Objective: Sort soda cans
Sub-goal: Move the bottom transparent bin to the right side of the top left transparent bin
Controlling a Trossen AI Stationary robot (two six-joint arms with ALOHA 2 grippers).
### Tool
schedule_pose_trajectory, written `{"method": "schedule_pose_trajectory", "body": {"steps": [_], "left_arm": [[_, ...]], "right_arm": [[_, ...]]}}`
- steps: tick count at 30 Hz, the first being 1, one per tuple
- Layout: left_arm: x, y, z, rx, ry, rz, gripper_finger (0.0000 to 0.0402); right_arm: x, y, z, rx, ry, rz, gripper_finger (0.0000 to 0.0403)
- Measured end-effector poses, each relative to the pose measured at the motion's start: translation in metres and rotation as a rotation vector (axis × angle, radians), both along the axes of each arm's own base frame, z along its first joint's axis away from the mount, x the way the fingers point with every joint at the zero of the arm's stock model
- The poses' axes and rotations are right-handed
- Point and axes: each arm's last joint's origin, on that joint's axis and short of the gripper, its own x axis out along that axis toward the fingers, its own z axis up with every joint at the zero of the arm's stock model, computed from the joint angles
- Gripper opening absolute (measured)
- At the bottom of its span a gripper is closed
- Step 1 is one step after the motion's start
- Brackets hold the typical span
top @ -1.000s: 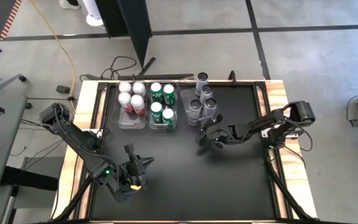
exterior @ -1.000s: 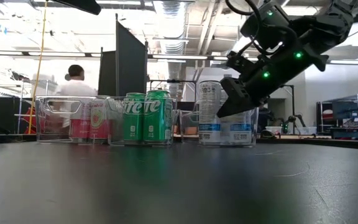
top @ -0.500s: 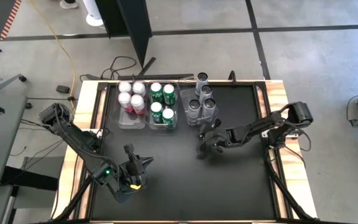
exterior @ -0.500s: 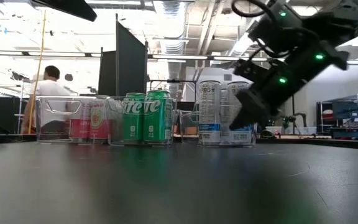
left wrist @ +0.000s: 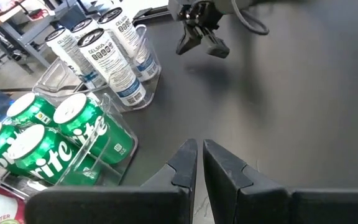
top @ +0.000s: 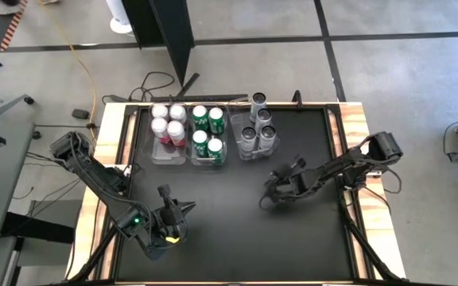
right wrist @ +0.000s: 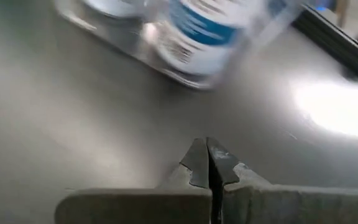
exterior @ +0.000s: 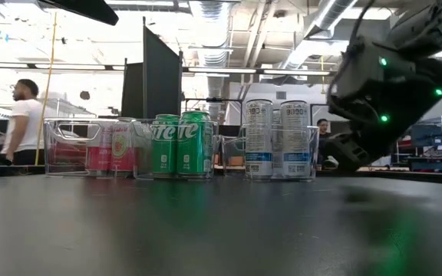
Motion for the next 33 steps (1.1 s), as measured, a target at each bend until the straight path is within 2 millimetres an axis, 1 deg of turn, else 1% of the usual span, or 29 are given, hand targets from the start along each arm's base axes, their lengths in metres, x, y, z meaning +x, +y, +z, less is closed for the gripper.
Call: {"method": "schedule_pose_trajectory", "body": {"steps": [4, 9, 13, 23, 27, 33], "left_arm": [[0.000, 0.000, 0.000, 0.000, 0.000, 0.000, 0.0022], [0.000, 0.000, 0.000, 0.003, 0.002, -0.002, 0.0022], [0.000, 0.000, 0.000, 0.006, 0.003, -0.003, 0.0022], [0.000, 0.000, 0.000, 0.005, 0.003, -0.003, 0.0022], [0.000, 0.000, 0.000, 0.006, 0.003, -0.003, 0.0022], [0.000, 0.000, 0.000, 0.006, 0.004, -0.003, 0.0022]], "right_arm": [[-0.014, -0.006, -0.007, -0.022, -0.016, -0.097, 0.0000], [-0.019, -0.017, -0.011, -0.030, -0.025, -0.158, 0.0000], [-0.017, -0.027, -0.011, -0.047, -0.036, -0.191, 0.0000], [-0.006, -0.052, -0.008, -0.078, 0.001, -0.190, 0.0000], [-0.002, -0.058, -0.007, -0.098, 0.026, -0.157, 0.0000], [0.006, -0.061, -0.004, -0.122, 0.047, -0.081, 0.0000]]}}
